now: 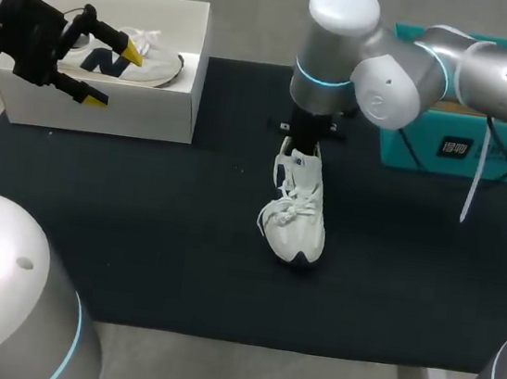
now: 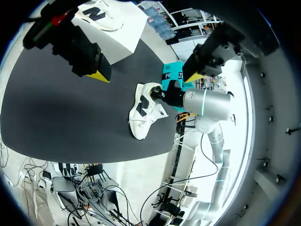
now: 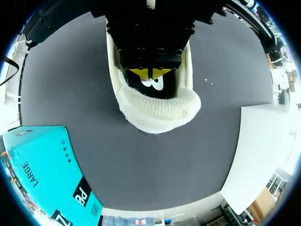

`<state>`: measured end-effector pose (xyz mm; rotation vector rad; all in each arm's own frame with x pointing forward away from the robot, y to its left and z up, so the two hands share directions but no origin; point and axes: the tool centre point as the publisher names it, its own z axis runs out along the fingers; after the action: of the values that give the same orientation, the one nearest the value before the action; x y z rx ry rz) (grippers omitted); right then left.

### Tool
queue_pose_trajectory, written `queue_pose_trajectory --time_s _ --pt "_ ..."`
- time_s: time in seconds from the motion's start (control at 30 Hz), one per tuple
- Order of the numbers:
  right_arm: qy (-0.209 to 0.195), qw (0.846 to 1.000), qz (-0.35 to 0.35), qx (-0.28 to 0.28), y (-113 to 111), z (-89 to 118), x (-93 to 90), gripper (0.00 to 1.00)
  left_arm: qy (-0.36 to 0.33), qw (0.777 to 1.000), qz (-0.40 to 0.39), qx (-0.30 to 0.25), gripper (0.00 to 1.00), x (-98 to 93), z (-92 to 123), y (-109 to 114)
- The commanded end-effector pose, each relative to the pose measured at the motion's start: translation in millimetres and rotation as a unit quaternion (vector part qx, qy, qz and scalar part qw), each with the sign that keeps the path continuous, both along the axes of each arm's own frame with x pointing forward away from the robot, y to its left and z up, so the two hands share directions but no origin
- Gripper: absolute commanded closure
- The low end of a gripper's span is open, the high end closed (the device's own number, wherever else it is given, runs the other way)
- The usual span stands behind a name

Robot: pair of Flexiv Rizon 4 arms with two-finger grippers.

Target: Take the shoe out of the shoebox, open the shoe tongue, remove and reinsert the insole, then place the shoe into the shoebox

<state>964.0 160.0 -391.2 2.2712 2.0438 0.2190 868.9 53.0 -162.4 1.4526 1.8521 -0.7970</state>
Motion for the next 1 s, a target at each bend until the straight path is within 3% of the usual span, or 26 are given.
queue_pose_trajectory --time_s 0.03,0.2,0.5,0.8,1.0 --pt "-0.011 1.000 -0.003 -0.007 -5.7 14.4 0.0 1.00 0.000 1.000 0.000 0.002 0.00 -0.4 0.3 -0.2" --pt "-0.024 1.000 -0.005 -0.010 -7.0 0.9 10.8 1.00 0.000 1.000 0.000 0.002 0.00 -0.4 0.3 -0.2" --pt "0.021 1.000 0.006 -0.010 -2.4 -29.8 7.6 1.00 0.000 1.000 0.000 0.002 0.00 -0.4 0.3 -0.2" --pt "0.045 0.999 -0.001 -0.007 2.2 0.6 -16.7 1.00 0.000 1.000 0.000 0.002 0.00 -0.4 0.3 -0.2" --pt "0.064 0.998 -0.010 -0.012 -5.3 -9.3 -26.6 1.00 0.000 1.000 0.000 0.002 0.00 -0.4 0.3 -0.2"
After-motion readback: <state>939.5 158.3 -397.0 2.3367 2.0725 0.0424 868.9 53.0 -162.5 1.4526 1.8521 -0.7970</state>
